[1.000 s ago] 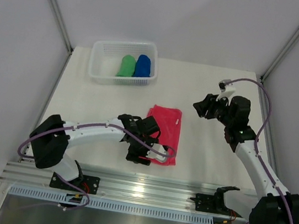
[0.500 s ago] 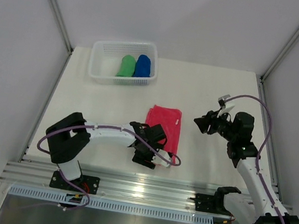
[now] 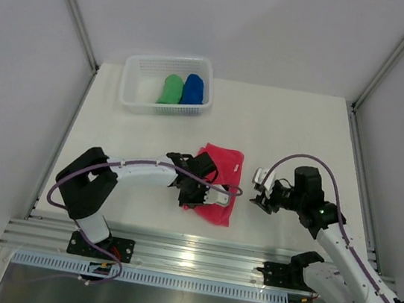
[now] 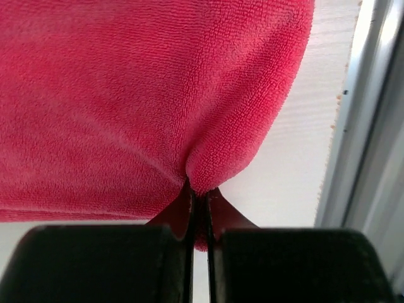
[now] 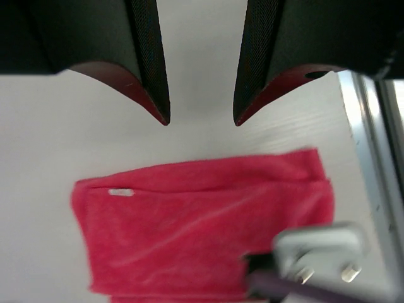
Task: Roll the towels
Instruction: Fold the towel
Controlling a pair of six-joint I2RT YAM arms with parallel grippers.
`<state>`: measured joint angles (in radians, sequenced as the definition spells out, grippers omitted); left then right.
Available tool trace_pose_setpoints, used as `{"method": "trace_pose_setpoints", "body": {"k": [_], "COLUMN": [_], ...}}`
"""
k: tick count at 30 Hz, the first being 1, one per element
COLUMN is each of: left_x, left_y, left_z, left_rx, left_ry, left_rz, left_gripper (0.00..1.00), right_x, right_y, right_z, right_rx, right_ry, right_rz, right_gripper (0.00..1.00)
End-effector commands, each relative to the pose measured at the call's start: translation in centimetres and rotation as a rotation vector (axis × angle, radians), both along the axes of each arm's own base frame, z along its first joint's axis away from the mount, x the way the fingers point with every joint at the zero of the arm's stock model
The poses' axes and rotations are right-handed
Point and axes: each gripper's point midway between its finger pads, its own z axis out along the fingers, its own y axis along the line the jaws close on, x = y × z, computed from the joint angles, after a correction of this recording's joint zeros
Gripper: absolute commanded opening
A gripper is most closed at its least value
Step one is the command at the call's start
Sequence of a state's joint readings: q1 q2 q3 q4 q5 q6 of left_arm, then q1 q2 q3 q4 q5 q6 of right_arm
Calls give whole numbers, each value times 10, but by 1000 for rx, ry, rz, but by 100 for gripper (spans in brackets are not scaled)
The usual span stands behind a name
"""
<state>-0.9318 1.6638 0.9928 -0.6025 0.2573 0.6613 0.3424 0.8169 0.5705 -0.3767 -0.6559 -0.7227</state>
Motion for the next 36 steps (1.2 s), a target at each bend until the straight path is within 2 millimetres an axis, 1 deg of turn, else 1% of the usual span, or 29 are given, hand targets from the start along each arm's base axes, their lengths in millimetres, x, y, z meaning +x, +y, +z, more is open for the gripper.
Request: {"method": "trace_pose_setpoints", "body": {"k": [1,2,3,4,5,6,7,8,9,10,11,14,15,16,18,20,22,24,25,27,28,29,30,31,32,33,34,36], "left_x": [-5,-3,-6,0,1,2,5,5,5,8,9,14,13,12,13,12,12,11,12,12,14,14,14,14,13,12,8,2], "left_y": [-8,-10,-9,-8,-7,-6,-7,-8,-8,-10,-10,-10,-10,-11,-13,-11,-11,-11,-12,-12,-13,-12,-12,-10,-9,-9,-6,-6], "left_z": [36,42,41,43,42,40,44,46,48,52,52,51,50,49,51,49,49,48,49,49,51,51,50,50,50,51,50,52], "left_rx": [-116,-135,-131,-136,-133,-127,-150,-158,-176,-188,-189,-192,-191,-191,-196,-191,-190,-191,-193,-197,-201,-200,-197,-192,-187,-186,-174,-168], "left_ry": [147,175,225,233,242,255,270,295,332,343,351,345,350,358,359,361,364,383,386,405,404,411,413,418,424,429,446,474], "left_rz": [78,89,105,127,135,146,159,173,192,203,216,224,224,223,221,219,222,230,235,249,251,257,264,267,274,275,282,293], "left_gripper": [1,1,1,1,1,1,1,1,1,1,1,1,2,2,2,2,2,2,2,2,2,2,2,2,3,3,4,6], "right_x": [-36,-46,-49,-52,-59,-56,-59,-66,-62,-60,-54,-46,-38,-36,-32,-29,-24,-28,-28,-36,-35,-39,-39,-38,-42,-46,-48,-60], "right_y": [11,20,25,29,37,46,52,61,69,73,80,89,94,97,100,96,95,94,97,97,100,97,96,97,94,95,95,96], "right_z": [-27,-31,-34,-41,-44,-42,-50,-51,-50,-55,-54,-57,-52,-51,-56,-68,-69,-75,-73,-79,-76,-81,-83,-83,-85,-84,-80,-73], "right_rx": [-128,-146,-152,-163,-167,-146,-147,-147,-138,-152,-141,-139,-118,-98,-104,-145,-164,-184,-186,-211,-211,-233,-248,-260,-276,-275,-267,-248], "right_ry": [-21,-22,-26,-10,-11,-29,-9,-18,-43,-36,-67,-62,-84,-51,-26,1,4,26,27,69,72,100,106,113,130,135,134,175], "right_rz": [262,314,335,354,395,395,409,445,443,433,410,353,323,287,265,229,203,222,238,287,296,305,313,317,326,351,367,416], "right_gripper": [48,48,48,48,49,50,52,52,52,51,51,52,52,53,53,52,53,53,53,53,51,48,40,17,6,0,0,0]}}
